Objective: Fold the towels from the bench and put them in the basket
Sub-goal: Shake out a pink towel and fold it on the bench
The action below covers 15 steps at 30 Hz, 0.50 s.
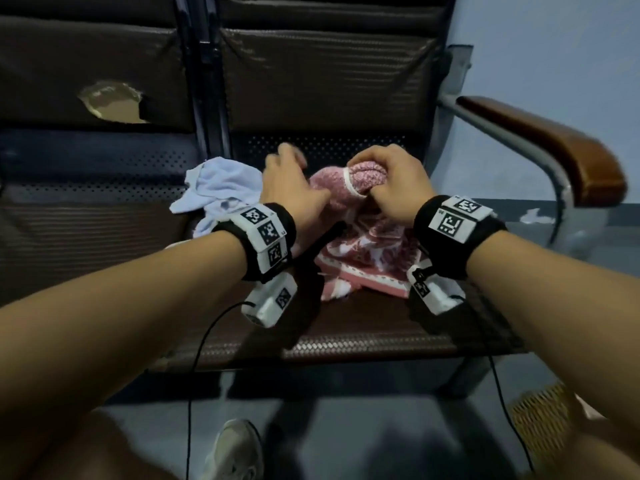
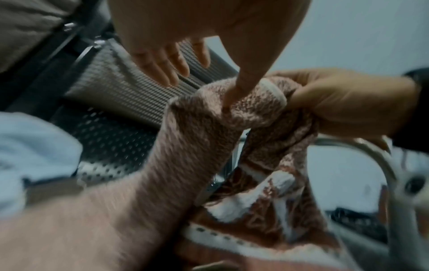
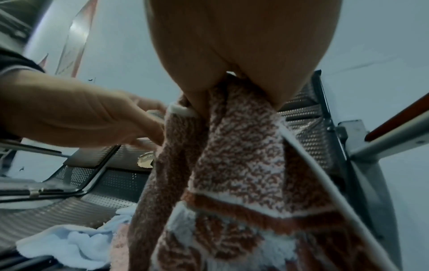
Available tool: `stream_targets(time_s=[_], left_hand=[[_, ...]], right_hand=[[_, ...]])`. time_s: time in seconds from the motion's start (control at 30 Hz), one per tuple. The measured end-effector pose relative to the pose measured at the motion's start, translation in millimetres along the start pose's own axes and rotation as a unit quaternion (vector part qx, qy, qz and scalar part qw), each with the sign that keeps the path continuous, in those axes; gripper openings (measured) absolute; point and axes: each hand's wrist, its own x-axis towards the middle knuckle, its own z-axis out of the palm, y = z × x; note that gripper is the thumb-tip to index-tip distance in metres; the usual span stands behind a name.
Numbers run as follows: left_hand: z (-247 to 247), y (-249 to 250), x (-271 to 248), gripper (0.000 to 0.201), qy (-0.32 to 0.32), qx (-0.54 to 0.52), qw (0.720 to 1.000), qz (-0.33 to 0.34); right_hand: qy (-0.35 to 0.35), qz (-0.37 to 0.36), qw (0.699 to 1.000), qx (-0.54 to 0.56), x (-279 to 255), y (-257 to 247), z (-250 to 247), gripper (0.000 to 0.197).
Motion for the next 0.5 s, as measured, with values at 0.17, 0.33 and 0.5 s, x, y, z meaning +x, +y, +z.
stream_targets(time_s=[0.17,0.33,0.5], left_hand=[[24.5,24.0,-6.4,0.036,-0.219,0.067,0.957,0.177],[39.8,35.7,-12.2,0.025,-0.155,0.119,0.97,0.143],[49.3,51.2,-15.3,0.045,-0.261,0.126,0.956,0.051]], right_hand=[[-0.067,-0.048,0.996,-0.019,-21.0,14.5,-23.4,0.048],[-0.162,0.118,0.98,0.022,-39.2,44.3,-33.8,0.06],[-0.052,0.088,0.993,-0.058,-39.9,62.5,-36.4,0.027]])
